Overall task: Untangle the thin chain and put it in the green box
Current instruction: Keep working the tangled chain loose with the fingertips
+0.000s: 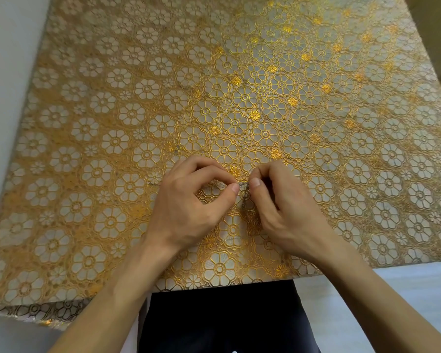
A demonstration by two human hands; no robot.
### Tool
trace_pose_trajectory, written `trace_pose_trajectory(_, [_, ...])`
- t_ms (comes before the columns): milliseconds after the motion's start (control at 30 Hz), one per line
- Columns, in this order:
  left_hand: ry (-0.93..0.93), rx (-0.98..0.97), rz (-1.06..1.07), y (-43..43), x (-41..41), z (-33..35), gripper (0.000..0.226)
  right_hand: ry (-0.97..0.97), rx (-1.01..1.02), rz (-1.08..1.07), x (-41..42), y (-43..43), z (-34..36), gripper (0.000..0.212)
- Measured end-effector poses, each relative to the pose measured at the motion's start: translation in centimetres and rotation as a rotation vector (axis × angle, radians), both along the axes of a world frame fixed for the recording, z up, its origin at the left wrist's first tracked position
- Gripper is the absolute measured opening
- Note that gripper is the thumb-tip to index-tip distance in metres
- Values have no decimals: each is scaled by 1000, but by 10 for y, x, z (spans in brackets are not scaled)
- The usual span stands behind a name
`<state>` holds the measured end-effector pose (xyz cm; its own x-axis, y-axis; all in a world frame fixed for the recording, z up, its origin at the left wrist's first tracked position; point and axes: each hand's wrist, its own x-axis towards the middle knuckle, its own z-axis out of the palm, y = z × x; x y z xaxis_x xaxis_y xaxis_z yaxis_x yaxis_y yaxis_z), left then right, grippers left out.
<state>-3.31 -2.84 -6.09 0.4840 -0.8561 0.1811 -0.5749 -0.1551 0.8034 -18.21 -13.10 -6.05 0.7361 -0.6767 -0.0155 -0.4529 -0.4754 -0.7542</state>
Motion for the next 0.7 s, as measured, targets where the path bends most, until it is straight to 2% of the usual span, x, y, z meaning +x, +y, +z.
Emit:
trace_pose_trajectory(100, [1,23,16,0,0,1,11,-35,85,13,-1,0,4,14])
trace_pose_trajectory(200, [-74,59,13,-2,-1,1,15,-32,118,20,-2,0,4,11])
trace_pose_trajectory(500, [-121,102,-26,-4,-2,5,23,-43,75,15,-4,-2,5,12])
trace_pose_trajectory(700, [-111,57,-59,-9,0,7,13,-58,109,31,-4,-2,5,14])
